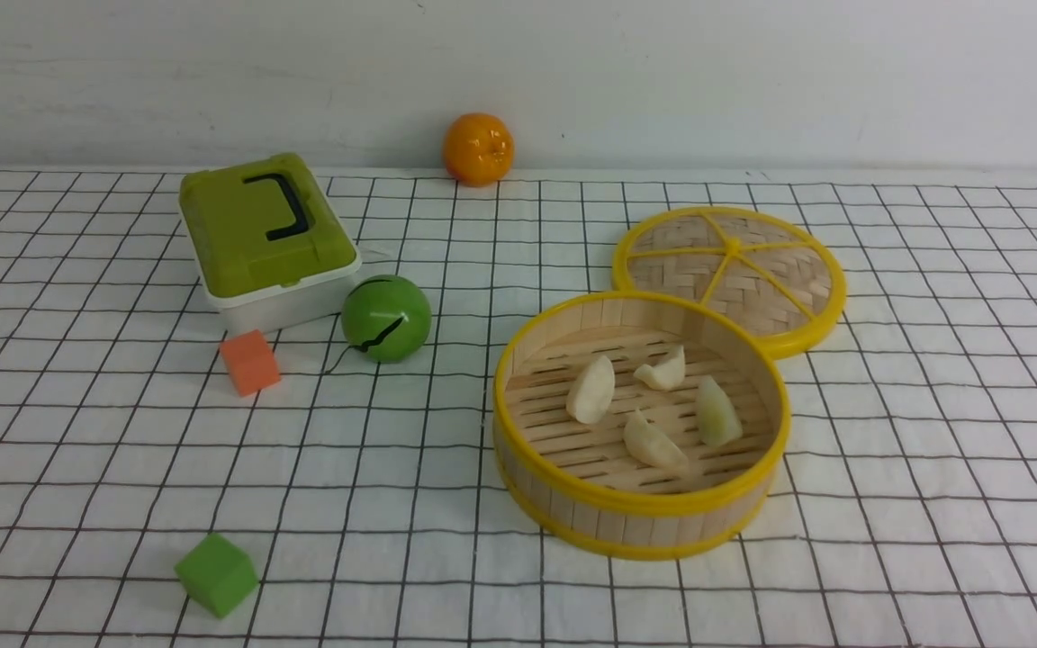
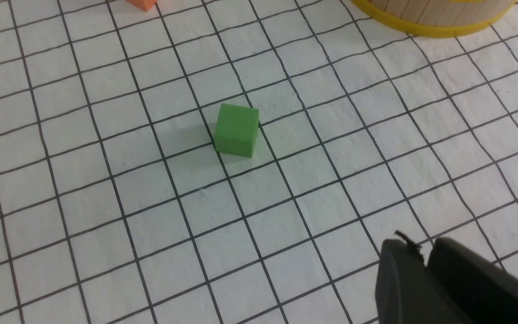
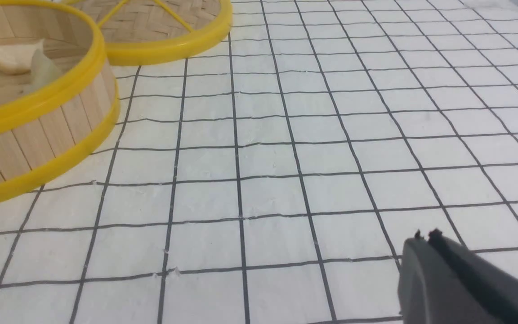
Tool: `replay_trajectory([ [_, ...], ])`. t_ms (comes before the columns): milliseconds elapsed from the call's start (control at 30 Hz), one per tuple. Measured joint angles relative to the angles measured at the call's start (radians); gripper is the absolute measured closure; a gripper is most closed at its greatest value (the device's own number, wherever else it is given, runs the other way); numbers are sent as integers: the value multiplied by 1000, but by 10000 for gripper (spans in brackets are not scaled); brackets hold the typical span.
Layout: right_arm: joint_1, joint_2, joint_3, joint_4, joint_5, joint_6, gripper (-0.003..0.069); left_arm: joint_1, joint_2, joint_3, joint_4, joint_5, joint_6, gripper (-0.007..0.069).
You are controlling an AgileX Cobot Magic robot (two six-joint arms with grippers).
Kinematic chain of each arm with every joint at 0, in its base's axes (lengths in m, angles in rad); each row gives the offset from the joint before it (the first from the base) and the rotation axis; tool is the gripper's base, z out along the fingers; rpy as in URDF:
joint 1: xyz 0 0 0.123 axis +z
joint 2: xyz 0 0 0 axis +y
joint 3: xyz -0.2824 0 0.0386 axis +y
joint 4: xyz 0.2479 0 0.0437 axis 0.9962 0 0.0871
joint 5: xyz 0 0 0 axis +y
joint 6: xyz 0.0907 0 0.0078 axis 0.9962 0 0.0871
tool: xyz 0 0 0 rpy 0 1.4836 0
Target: Put the dumplings into the steamer on the table with the white tablecloth.
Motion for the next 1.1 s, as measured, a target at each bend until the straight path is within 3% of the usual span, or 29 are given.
replay_trajectory([
  [1000,0,-1,0,11,1,0,657,0,0,0,2,0,0,513],
  [1100,0,-1,0,11,1,0,654,0,0,1,2,-57,-41,519],
])
